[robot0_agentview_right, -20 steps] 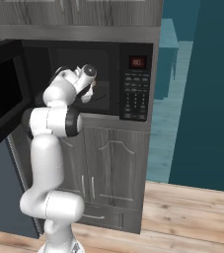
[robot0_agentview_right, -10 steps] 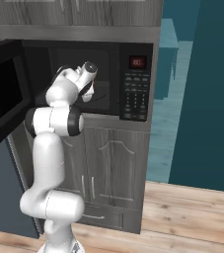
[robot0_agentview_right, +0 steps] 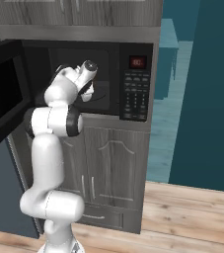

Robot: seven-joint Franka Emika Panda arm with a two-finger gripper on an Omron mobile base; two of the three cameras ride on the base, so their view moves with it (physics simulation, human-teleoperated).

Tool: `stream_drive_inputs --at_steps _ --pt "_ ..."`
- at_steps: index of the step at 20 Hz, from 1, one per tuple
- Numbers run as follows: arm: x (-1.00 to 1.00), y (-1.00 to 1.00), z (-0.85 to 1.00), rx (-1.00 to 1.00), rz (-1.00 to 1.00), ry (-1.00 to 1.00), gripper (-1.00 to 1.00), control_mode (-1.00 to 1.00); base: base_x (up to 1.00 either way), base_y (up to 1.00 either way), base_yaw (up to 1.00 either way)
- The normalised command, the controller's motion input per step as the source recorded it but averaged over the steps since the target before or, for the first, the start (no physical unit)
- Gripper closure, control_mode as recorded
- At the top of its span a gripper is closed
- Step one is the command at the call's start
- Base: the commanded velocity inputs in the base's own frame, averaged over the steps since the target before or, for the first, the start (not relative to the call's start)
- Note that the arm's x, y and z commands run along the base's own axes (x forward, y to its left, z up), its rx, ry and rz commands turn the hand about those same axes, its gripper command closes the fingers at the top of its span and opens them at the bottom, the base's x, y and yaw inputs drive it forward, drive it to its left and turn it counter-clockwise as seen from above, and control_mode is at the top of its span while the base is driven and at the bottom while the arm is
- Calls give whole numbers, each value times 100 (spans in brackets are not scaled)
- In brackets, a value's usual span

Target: The microwave is finished heating the fish and broccoli. Take the bowl containing the food and place it on the dining counter.

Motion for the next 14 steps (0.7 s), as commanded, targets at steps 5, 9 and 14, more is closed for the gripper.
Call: stream_drive_inputs --at_steps 5,9,14 --pt "-93 0 0 0 0 -20 100 -100 0 0 0" --pt "-100 0 0 0 -3 -27 100 -100 0 0 0" --pt "-100 -1 32 3 -5 -15 100 -100 0 0 0"
